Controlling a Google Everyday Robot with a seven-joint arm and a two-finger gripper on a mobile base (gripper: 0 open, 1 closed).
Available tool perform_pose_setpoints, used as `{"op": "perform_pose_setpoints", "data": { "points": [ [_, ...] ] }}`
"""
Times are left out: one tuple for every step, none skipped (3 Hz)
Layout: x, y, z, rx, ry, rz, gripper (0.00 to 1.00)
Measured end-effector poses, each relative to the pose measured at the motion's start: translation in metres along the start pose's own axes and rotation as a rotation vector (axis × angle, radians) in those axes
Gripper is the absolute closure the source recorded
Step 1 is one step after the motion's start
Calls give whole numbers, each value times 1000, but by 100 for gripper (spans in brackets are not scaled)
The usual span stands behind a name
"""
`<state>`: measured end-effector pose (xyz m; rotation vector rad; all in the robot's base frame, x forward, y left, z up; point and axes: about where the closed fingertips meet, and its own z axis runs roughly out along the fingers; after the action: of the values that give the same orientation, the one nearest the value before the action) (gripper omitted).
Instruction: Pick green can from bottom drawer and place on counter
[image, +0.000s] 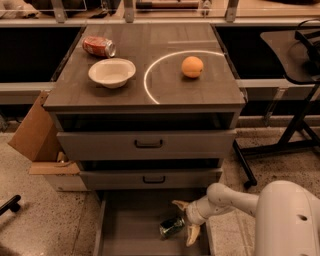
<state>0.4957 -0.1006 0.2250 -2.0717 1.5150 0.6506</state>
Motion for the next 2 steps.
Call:
{"op": "perform_pose_setpoints", "data": {
  "points": [
    [16, -1, 24, -5, 40, 12, 0],
    [32, -2, 46, -4, 54, 21, 0]
  ]
}}
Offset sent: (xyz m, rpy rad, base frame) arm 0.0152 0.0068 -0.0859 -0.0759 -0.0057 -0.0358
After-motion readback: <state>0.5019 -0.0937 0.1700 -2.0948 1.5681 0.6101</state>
